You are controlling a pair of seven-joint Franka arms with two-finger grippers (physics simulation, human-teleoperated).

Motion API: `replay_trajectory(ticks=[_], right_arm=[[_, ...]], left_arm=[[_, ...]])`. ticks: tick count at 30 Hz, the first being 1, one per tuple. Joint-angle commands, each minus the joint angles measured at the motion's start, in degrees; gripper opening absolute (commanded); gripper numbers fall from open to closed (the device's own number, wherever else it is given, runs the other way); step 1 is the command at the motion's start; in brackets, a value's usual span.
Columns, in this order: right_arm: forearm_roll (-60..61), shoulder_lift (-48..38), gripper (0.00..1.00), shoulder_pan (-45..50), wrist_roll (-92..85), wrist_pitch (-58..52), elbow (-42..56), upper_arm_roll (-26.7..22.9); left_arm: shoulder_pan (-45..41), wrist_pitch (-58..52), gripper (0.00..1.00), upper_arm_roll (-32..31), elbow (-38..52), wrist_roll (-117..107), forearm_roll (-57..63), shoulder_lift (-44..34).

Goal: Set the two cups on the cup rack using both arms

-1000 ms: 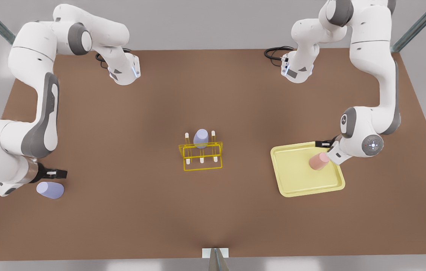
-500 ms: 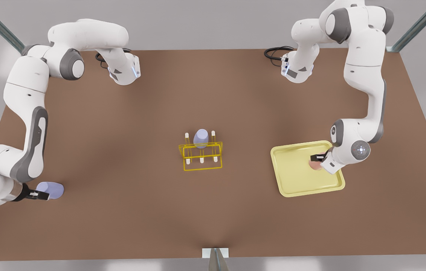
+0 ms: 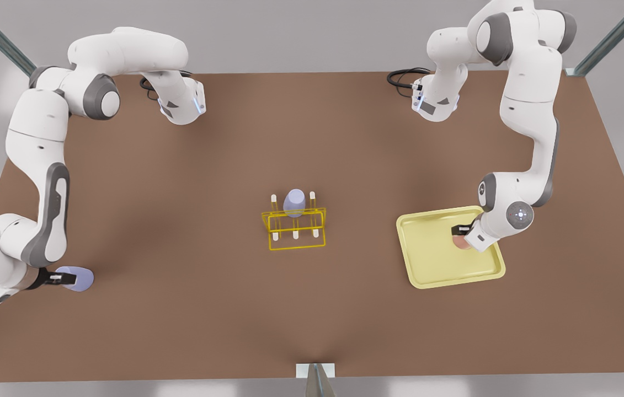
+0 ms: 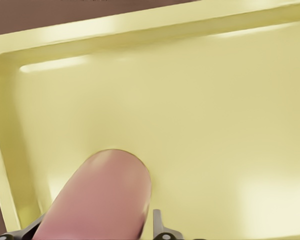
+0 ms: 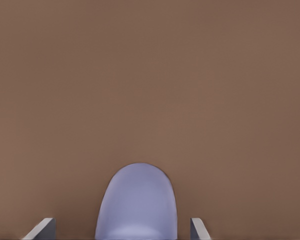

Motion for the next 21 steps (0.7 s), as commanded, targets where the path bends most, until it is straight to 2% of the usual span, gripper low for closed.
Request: replay_trajectory(ticks=[1,3,12,14,16,18,20,21], right_arm=[[-0.02,-0.18,1.0,0.01,-6.91,3.42,-1.16,0.0],[-0.37,-0.18,1.0,0.01,-6.91,4.21,-2.04,0.0],[0.25,-0.09,1.0,0.09,-6.91,10.27,-6.35,0.09],[0.07,-0.09,1.0,0.09,-6.91,11.59,-7.14,0.09],[-0.11,0.0,1.0,0.01,-7.0,12.38,-7.58,0.0],[-0.02,0.08,1.0,0.01,-7.0,12.65,-7.58,0.09],[-0.28,0.0,1.0,0.01,-7.09,12.65,-7.58,0.0],[-0.28,0.0,1.0,0.09,-7.09,12.65,-8.1,0.09]], left_arm=[[-0.1,0.64,0.88,-0.04,-0.08,0.47,0.11,0.42],[-0.1,0.64,0.84,-0.04,0.01,0.47,0.11,0.33],[-0.1,-0.42,0.84,-0.13,1.77,0.47,-0.07,-0.37],[-1.07,-4.8,0.84,-0.3,3.87,-1.02,-1.9,-1.25],[-1.95,-15.36,0.85,-1.71,12.05,-8.31,-4.46,-0.46],[-1.86,-18.78,0.85,-6.71,15.65,-17.88,-4.55,-0.38],[-1.86,-27.57,0.85,-12.96,26.99,-30.81,-6.13,2.26],[-1.86,-28.37,0.85,-16.47,30.33,-38.02,-6.57,3.84]])
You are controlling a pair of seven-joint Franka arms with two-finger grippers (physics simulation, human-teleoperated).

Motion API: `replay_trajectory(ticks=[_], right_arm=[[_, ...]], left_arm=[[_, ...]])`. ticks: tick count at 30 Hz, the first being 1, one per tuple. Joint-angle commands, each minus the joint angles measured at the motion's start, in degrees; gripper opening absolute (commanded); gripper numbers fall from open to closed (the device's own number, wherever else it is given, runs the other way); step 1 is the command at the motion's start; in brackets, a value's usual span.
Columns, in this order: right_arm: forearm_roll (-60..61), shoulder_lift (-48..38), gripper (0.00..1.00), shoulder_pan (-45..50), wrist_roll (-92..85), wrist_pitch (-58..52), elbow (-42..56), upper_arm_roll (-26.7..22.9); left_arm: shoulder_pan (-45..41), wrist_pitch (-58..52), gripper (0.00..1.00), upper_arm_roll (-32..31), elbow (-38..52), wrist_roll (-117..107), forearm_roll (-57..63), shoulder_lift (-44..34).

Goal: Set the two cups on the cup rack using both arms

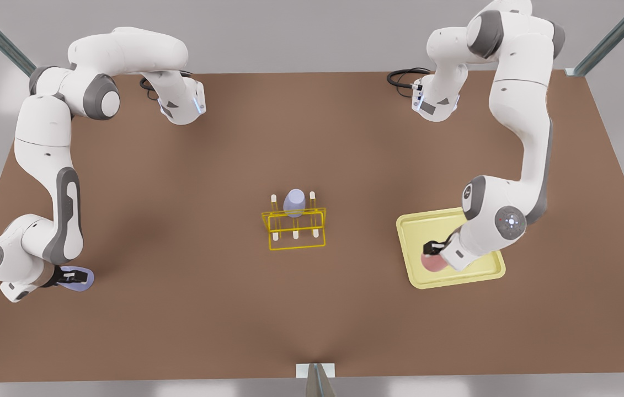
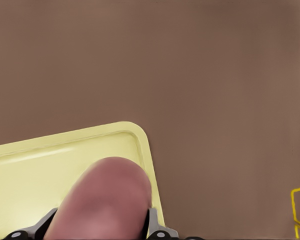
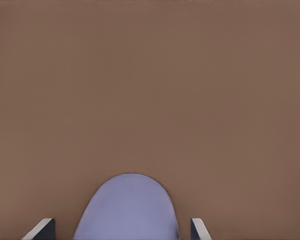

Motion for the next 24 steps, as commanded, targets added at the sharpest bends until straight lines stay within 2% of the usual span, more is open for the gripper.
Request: replay_trajectory(ticks=[1,2,3,4,6,12,20,21,24], right_arm=[[0.13,-0.22,1.0,0.12,-2.33,1.36,-0.75,0.03],[0.22,-0.31,1.0,0.12,-2.33,1.36,-1.11,0.03],[0.22,-0.4,1.0,0.12,-2.33,1.36,-1.63,0.03],[0.22,-0.4,1.0,0.03,-2.5,1.27,-1.72,0.03],[0.39,-0.4,1.0,0.12,-3.03,1.27,-2.25,0.03],[0.22,-0.4,1.0,0.03,-3.03,1.27,-1.99,0.03],[0.13,-1.19,1.0,-0.15,-3.56,-0.83,-2.51,0.03],[0.13,-1.28,1.0,-0.24,-3.56,-0.75,-2.69,0.03],[-0.05,-1.81,1.0,-0.15,-4.53,-0.84,-3.83,-0.14]], left_arm=[[-0.15,-13.59,0.85,-5.33,6.14,-36.12,-1.67,2.69],[-0.16,-14.12,0.85,-9.19,10.89,-43.33,-1.59,5.94],[-1.82,-14.03,0.85,-10.17,15.81,-47.11,-1.59,8.93],[-3.32,-13.68,0.85,-10.17,20.82,-49.05,-1.67,11.83],[-6.48,-13.24,0.85,-10.17,24.95,-50.36,-3.52,14.21],[-16.5,-13.33,0.86,-9.82,25.31,-56.7,-3.61,15.09],[-19.14,-8.58,0.88,-9.82,25.13,-56.61,-3.43,18.08],[-19.23,-8.4,1.0,-9.81,25.13,-56.43,-3.26,18.52],[-19.58,-8.4,1.0,-9.82,25.13,-56.52,-3.17,18.43]])
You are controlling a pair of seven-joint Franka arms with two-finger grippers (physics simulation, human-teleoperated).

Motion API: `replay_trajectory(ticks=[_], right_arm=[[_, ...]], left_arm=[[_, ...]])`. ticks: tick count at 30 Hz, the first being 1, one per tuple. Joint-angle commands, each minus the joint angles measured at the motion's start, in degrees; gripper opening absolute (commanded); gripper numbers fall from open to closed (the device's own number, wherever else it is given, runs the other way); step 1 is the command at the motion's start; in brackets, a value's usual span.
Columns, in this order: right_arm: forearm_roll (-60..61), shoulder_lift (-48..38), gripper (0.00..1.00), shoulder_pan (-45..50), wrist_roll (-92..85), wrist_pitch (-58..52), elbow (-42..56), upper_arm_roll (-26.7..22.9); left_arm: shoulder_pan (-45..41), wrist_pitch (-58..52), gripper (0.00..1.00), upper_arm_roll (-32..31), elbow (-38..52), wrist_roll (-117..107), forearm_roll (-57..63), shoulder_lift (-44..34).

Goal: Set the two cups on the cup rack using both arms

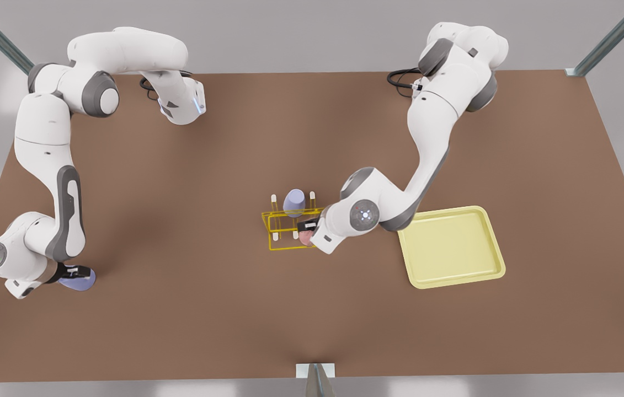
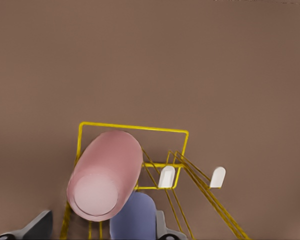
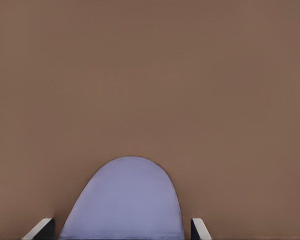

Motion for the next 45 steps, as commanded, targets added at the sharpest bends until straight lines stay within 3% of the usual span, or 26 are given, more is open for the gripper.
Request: replay_trajectory(ticks=[1,2,5,8,9,10,14,18,20,22,34,39,45], right_arm=[[-0.03,-0.35,1.0,0.03,-2.25,-0.68,-0.49,-0.07],[-0.03,-0.44,1.0,-0.06,-2.25,-0.68,-0.84,-0.16],[-0.03,-0.44,1.0,0.03,-2.25,-0.68,-0.93,-0.16],[-0.03,-0.26,1.0,0.12,-2.17,-0.42,-0.75,-0.16],[-0.03,-0.26,1.0,0.12,-2.08,-0.33,-0.75,-0.16],[0.06,-0.17,1.0,0.12,-2.08,-0.07,-0.75,-0.16],[0.24,-0.08,1.0,0.12,-1.99,0.11,-0.31,-0.16],[0.59,-0.08,1.0,0.12,-1.9,0.11,-0.4,-0.16],[0.59,-0.08,0.98,0.12,-1.64,0.11,-0.4,-0.16],[0.85,-0.08,0.84,0.03,-1.55,0.11,-0.22,-0.07],[2.26,-0.17,0.83,0.29,-1.64,-0.33,0.66,0.28],[2.52,-1.05,0.83,0.29,-1.64,-1.56,1.1,3.36],[2.61,-3.86,0.84,2.23,-1.2,-2.62,2.76,10.65]], left_arm=[[-0.06,0.89,1.0,0.0,0.0,-16.04,0.24,-0.11],[0.46,-0.77,1.0,0.44,0.08,-16.47,2.17,-1.07],[14.96,-13.51,1.0,0.36,1.58,-17.53,9.29,-9.07],[23.14,-33.82,1.0,0.18,1.4,21.04,16.33,-16.11],[24.72,-31.99,1.0,0.79,-5.51,29.81,16.77,-20.93],[18.24,-19.59,1.0,12.81,-25.39,45.48,13.96,-36.4],[17.08,-31.97,1.0,14.77,-22.5,46.37,11.94,-35.71],[18.04,-34.61,1.0,14.24,-21.54,46.45,8.07,-36.85],[18.13,-33.91,1.0,14.16,-21.54,46.37,8.07,-36.67],[19.36,-33.65,1.0,14.07,-21.54,46.37,8.16,-36.67],[18.92,-33.73,1.0,13.89,-21.63,46.28,8.24,-36.76],[19.36,-34.61,1.0,13.01,-21.54,45.93,8.16,-36.85],[19.36,-34.61,1.0,12.75,-21.01,45.93,8.24,-36.85]])
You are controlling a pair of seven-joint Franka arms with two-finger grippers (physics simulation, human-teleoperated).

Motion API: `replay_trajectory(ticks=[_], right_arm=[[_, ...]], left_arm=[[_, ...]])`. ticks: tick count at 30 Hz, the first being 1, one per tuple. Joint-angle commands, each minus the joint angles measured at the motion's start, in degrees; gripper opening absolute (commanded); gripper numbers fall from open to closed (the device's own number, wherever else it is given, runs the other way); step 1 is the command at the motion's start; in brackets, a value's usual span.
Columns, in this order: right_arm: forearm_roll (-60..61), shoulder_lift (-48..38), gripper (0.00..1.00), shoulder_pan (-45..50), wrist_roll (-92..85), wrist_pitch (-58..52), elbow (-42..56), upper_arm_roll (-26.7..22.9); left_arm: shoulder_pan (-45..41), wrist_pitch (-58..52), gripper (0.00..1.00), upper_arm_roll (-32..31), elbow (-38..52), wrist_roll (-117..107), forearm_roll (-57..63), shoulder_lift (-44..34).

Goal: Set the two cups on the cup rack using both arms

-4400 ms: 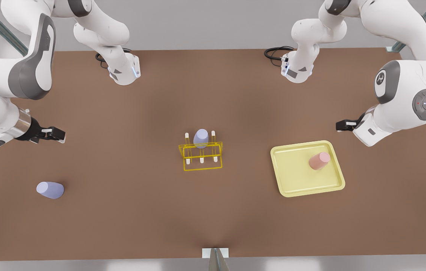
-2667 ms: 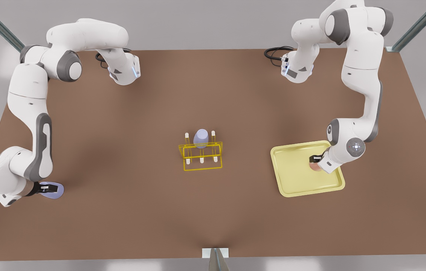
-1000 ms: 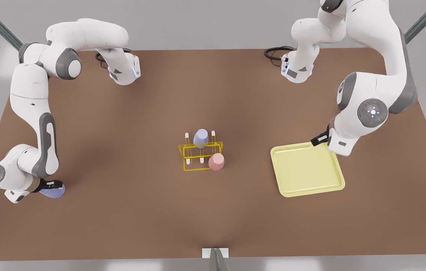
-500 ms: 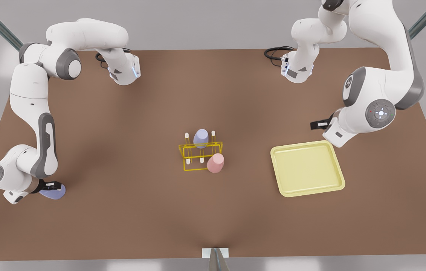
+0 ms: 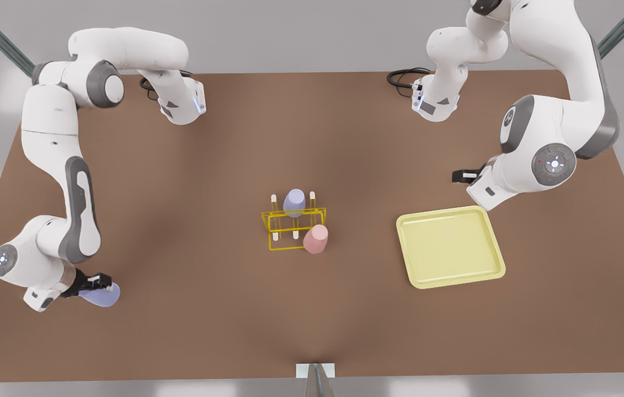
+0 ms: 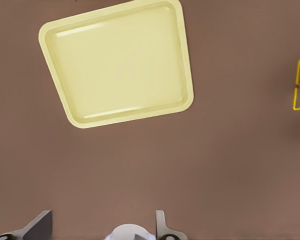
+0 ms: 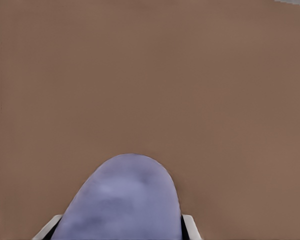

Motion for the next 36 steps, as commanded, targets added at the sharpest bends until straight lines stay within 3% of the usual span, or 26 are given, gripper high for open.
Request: replay_trajectory(ticks=[1,5,13,23,36], right_arm=[[1.82,-0.34,0.84,0.53,0.43,-0.91,0.47,1.05],[7.89,0.1,0.84,2.2,0.6,-0.91,0.29,5.44],[24.32,-2.71,0.84,13.89,0.78,-2.76,-0.5,5.18],[24.59,-8.51,0.84,23.2,16.94,-17.17,-0.41,5.09],[22.39,-6.67,0.85,28.39,18.36,-19.37,0.82,5.0]], left_arm=[[-0.02,-0.31,1.0,-0.06,0.16,5.93,0.06,-0.09],[0.07,-0.22,1.0,0.03,0.16,5.93,0.06,0.0],[0.07,0.22,1.0,0.03,1.39,6.02,0.58,0.35],[-0.54,-0.22,1.0,-0.23,2.0,4.71,0.23,0.09],[-0.54,0.04,1.0,-0.94,2.0,4.62,0.41,0.35]])
